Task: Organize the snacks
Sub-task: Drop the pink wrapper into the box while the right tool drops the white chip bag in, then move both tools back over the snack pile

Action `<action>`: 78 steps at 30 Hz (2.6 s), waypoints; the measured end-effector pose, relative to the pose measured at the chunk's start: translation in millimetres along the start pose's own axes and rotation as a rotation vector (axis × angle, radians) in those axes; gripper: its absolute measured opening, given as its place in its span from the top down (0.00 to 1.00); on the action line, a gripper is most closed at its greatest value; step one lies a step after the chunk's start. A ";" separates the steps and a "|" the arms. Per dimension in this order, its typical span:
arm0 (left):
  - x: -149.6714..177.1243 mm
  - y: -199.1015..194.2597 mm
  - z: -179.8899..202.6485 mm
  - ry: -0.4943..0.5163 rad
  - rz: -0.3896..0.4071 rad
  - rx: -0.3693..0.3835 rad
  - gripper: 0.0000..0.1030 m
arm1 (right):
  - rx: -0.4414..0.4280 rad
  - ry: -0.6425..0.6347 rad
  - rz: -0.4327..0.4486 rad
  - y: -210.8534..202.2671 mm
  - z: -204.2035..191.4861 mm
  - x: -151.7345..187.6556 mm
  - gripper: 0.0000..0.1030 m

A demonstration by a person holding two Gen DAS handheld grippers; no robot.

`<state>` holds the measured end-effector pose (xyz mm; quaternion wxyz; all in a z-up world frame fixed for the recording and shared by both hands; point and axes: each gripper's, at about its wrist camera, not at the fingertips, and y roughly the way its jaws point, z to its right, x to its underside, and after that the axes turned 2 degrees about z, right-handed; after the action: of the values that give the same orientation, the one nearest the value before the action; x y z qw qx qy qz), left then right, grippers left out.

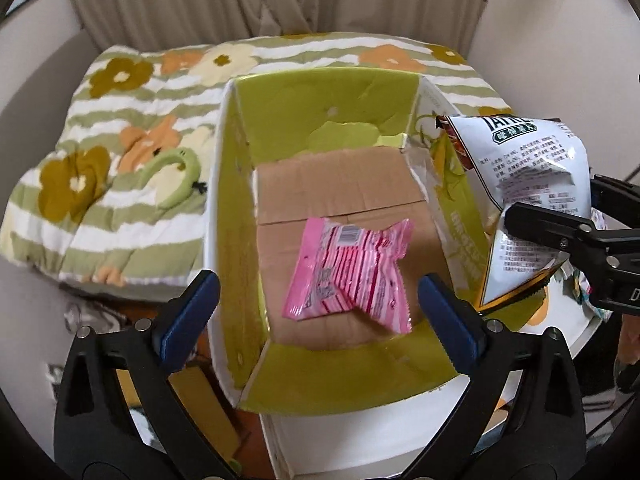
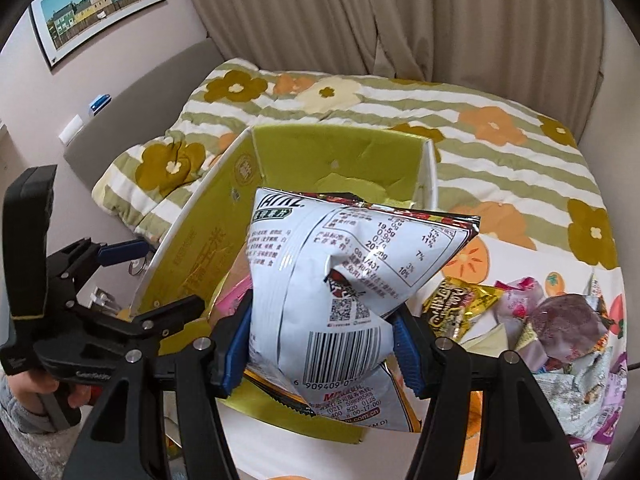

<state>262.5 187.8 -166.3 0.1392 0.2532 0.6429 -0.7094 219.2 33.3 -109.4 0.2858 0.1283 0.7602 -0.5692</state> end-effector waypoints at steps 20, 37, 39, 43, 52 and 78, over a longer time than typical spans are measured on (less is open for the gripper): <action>24.0 -18.5 -12.8 -0.173 0.008 -0.094 0.04 | -0.095 -0.077 -0.043 41.0 2.5 -3.6 0.00; 36.5 -66.4 -13.4 -0.172 0.117 -0.060 0.04 | -0.036 -0.055 0.067 -19.0 -10.8 15.1 0.00; 37.4 -75.7 -11.7 -0.157 0.138 -0.050 0.04 | -0.028 -0.049 0.086 -26.4 -15.1 15.0 0.00; 38.0 -87.4 -5.7 -0.127 0.169 -0.014 0.04 | 0.011 -0.047 0.138 -49.2 -23.0 23.1 0.00; 36.8 -94.1 41.7 -0.002 0.199 0.092 0.04 | 0.135 0.015 0.216 -98.3 -13.3 52.2 0.00; 35.3 -12.2 363.3 0.486 0.222 0.307 0.04 | 0.287 0.363 0.109 -185.0 230.5 207.7 0.00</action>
<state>161.2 -163.0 -158.6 0.0180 0.5022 0.5109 -0.6975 22.5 -269.1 -127.0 0.1534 0.3089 0.7024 -0.6227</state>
